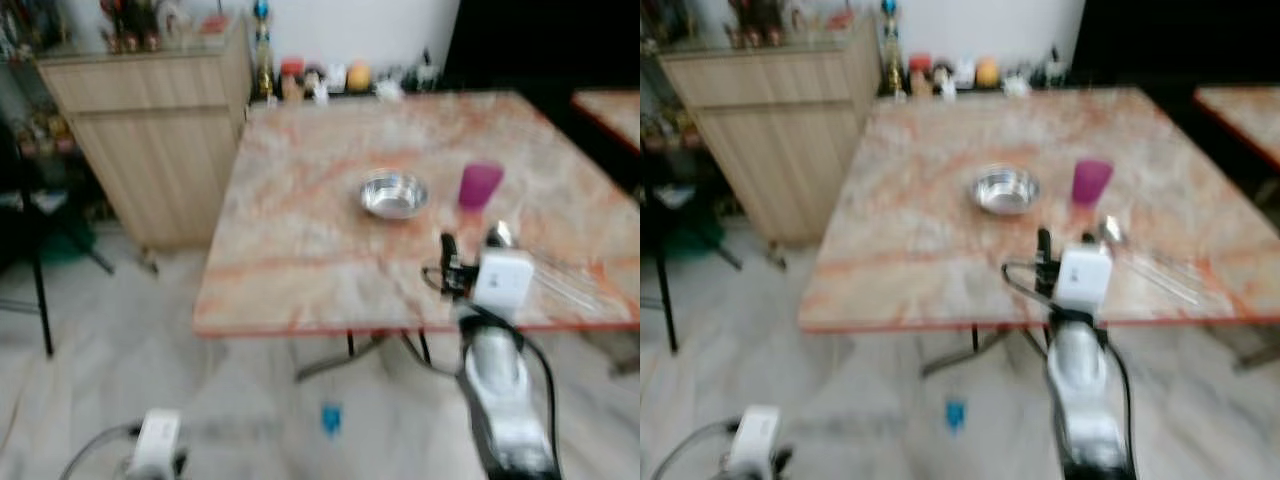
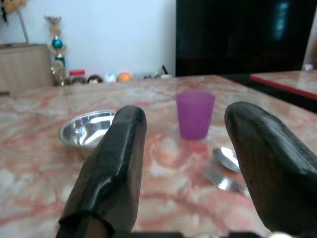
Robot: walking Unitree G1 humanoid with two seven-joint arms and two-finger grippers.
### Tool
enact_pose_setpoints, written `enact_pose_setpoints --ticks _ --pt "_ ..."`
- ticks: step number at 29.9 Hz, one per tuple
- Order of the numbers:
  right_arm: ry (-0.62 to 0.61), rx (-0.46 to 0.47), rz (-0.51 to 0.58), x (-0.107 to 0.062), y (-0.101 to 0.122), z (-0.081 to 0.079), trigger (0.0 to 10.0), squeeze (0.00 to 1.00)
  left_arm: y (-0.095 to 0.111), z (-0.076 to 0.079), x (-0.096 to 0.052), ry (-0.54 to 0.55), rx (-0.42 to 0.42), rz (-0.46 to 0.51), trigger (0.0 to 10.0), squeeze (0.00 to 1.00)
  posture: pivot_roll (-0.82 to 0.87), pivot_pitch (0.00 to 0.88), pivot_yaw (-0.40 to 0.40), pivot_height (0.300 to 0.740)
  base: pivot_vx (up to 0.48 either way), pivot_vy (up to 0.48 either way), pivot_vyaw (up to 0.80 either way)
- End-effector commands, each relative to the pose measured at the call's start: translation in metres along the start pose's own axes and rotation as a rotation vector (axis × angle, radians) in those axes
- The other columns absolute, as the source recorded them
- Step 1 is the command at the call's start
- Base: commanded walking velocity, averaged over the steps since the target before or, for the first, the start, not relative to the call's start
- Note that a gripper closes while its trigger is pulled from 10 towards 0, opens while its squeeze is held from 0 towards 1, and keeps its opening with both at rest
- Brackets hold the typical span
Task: Setting the table
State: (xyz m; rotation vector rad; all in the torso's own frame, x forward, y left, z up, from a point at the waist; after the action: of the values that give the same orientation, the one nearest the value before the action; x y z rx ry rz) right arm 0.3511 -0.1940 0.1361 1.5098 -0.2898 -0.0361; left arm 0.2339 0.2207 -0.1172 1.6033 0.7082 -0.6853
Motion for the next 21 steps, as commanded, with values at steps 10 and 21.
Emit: enact_pose_setpoints --ticks 10,21 --pt "0.035 0.019 -0.001 -0.001 0.003 -0.012 10.0 0.00 0.013 0.002 0.003 -0.011 0.020 0.025 10.0 0.00 -0.04 0.000 0.010 0.740 0.280 0.000 0.00" --pt "0.050 0.018 -0.018 -0.001 0.000 -0.016 10.0 0.00 0.003 -0.002 0.000 -0.005 0.028 0.001 10.0 0.00 -0.04 0.000 0.011 0.740 0.282 0.000 0.00"
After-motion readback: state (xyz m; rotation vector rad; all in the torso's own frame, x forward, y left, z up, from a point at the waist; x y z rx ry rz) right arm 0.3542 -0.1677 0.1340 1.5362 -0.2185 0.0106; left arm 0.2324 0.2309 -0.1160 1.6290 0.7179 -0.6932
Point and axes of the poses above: a point about 5 cm out from each wrist's last joint towards the gripper, its own x axis pointing out of the wrist towards the gripper, its own y axis along the axis of the wrist's last joint, z = x × y, the point moved 6 cm from there along x, pointing out of the wrist towards the gripper, and after that the axes turned 2 degrees about x, right-handed, at the moved point
